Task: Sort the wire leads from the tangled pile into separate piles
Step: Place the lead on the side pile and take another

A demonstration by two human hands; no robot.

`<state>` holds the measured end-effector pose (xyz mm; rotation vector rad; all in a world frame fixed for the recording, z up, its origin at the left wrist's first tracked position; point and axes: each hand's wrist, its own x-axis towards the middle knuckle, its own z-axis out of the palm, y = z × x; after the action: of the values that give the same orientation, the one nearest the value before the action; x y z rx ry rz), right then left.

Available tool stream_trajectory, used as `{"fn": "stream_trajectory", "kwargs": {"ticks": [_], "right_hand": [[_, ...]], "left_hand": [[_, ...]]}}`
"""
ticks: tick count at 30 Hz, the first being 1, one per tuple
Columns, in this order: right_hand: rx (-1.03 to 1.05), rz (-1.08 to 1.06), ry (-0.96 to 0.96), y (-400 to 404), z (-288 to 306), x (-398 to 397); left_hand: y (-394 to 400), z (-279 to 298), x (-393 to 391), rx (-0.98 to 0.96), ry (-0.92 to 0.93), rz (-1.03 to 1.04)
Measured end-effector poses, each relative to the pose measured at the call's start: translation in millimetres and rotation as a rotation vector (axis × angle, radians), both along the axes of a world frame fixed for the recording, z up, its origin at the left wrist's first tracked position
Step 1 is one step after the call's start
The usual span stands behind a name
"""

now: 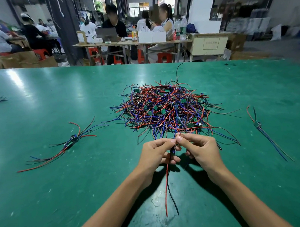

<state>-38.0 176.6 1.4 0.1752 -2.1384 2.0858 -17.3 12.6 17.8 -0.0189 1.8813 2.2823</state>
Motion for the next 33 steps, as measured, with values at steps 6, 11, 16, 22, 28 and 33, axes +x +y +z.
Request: {"fn": "stream_trajectory", "kwargs": {"ticks": [6, 11, 16, 22, 28, 33], "right_hand": [[0.087, 0.029, 0.081, -2.7, -2.6, -1.0], [0.116, 0.074, 0.109, -7.0, -1.9, 2.2], [0.140, 0.040, 0.056, -12.2, -5.0, -1.1], [0.117, -0.003, 0.028, -24.1, -3.1, -0.4], [-0.021, -0.065, -0.065, -35.1, 0.2, 1.7], [-0.112, -0.167, -0.137, -24.2, 8.9, -3.3]], "left_hand": [[-1.5, -0.4, 1.1, -0.024, 0.009, -0.029], [-1.0, -0.5, 0.6, -0.047, 0.017, -0.010], [3.1, -1.3, 0.9, -0.039, 0.024, 0.038], [9.5, -1.1, -0.6, -0.082, 0.057, 0.101], [8.3, 1.3, -1.5, -0.152, 0.080, 0.035], [6.4, 2.3, -0.7, -0.207, 0.099, -0.049]]}}
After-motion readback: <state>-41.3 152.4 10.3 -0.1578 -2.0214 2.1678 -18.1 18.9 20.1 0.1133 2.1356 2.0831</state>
